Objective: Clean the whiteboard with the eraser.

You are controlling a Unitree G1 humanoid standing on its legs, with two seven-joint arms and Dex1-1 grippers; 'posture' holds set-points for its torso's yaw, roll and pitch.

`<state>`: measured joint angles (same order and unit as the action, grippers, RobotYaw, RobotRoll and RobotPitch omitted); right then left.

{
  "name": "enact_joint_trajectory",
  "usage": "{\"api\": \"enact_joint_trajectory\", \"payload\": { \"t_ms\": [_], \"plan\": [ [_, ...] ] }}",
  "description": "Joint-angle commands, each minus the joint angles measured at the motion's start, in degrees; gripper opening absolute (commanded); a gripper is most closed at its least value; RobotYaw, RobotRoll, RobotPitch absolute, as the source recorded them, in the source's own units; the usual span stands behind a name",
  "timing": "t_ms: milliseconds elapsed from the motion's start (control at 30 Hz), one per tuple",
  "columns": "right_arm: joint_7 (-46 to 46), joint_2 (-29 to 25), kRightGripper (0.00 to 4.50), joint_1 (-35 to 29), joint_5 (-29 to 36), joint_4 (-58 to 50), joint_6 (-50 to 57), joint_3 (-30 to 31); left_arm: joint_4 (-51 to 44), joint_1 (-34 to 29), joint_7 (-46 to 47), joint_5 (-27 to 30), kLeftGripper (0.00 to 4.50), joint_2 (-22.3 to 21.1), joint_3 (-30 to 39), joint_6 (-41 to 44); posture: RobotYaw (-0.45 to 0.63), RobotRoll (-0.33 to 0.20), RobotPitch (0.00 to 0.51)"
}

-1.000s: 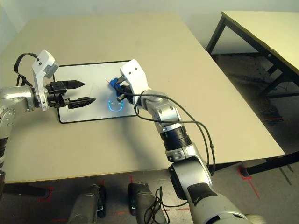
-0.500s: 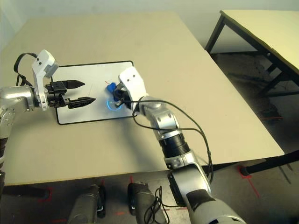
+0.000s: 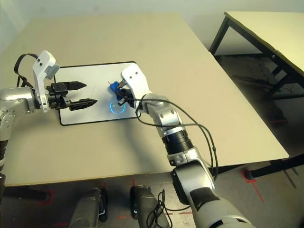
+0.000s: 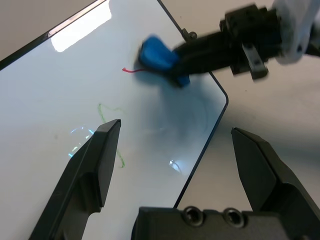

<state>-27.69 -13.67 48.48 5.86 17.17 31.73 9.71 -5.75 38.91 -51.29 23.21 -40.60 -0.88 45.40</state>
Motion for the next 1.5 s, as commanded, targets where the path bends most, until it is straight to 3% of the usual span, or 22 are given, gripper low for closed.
{"api": "enact_joint_trajectory", "payload": {
  "t_ms": [33,400,633,800,900,1033,1300,1500],
  "plan": [
    [1.4,-0.5,0.36,-1.7,-2.0,2.5,1.8,0.2,-0.5,0.0,0.0,0.6,4.50,-0.1,0.2,0.5,0.10,0.000,0.153],
    [-1.3,1.3,0.36,-6.7,-2.2,-4.8,5.7,4.3,0.3,-0.2,-0.3,0.3,4.50,-0.2,0.1,-0.3,0.09,0.000,0.150],
    [-0.4,2.5,0.36,-0.6,-2.7,0.8,2.7,2.2,2.3,-0.9,-1.1,-0.6,4.50,-2.0,0.4,-1.2,0.09,0.000,0.150],
    [1.0,2.4,0.36,8.8,-3.3,12.8,-4.0,-0.5,2.6,-1.9,-1.1,-0.5,4.50,-3.6,1.1,-1.4,0.10,0.000,0.149],
    [0.9,2.7,0.36,10.5,-3.6,16.5,-6.2,-0.7,2.0,-2.6,-0.8,-0.2,4.50,-3.9,1.6,-1.1,0.12,0.000,0.150],
    [-0.3,3.7,0.36,8.0,-4.0,15.2,-5.9,0.7,1.1,-3.2,-0.3,0.2,4.50,-4.1,2.4,-0.5,0.12,0.000,0.150],
    [-3.0,5.3,0.35,-1.8,-4.5,1.7,1.3,5.1,0.3,-3.2,0.0,0.5,4.50,-4.3,3.1,0.4,0.13,0.000,0.157],
    [-2.7,5.3,0.35,-1.2,-4.8,1.3,2.0,4.9,0.6,-2.1,0.1,0.6,4.50,-3.5,2.4,0.6,0.11,0.000,0.158]
  ]
}}
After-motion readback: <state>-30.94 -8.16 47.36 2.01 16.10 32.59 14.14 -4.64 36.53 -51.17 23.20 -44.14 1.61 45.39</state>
